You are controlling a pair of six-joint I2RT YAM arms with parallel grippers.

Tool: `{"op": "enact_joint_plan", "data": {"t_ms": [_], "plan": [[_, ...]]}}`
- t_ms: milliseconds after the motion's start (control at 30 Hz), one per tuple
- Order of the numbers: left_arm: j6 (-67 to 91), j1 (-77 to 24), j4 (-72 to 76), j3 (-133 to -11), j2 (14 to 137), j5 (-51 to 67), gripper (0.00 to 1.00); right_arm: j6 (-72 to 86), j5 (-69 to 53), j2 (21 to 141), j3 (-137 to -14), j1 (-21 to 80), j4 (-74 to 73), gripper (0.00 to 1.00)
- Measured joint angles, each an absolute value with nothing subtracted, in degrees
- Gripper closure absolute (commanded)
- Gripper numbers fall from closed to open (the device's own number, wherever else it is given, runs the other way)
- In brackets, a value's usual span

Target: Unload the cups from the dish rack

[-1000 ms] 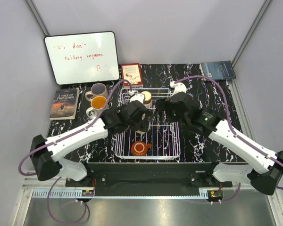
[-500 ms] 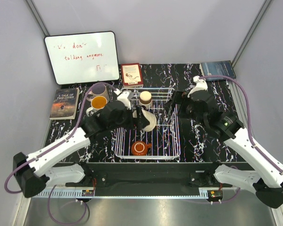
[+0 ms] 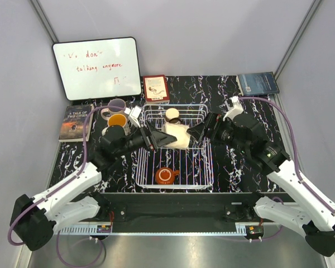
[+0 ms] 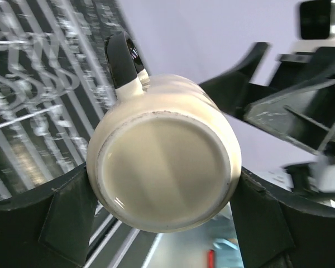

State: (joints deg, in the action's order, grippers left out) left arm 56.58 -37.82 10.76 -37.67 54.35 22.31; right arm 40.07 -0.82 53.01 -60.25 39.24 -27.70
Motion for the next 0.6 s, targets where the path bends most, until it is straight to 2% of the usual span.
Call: {"op": "enact_joint_plan", "data": {"t_ms": [400, 600], "plan": [[68.3, -36.8, 36.4, -33.0, 62.5, 33.8, 1.00, 42.8, -9.3, 48.6, -57.8, 39.2, -17.6, 0.01], [71.3, -36.7, 42.5, -33.0, 64.9, 36.2, 1.00, 43.8, -14.5, 50.5, -57.8, 39.1, -14.0, 0.08]]}}
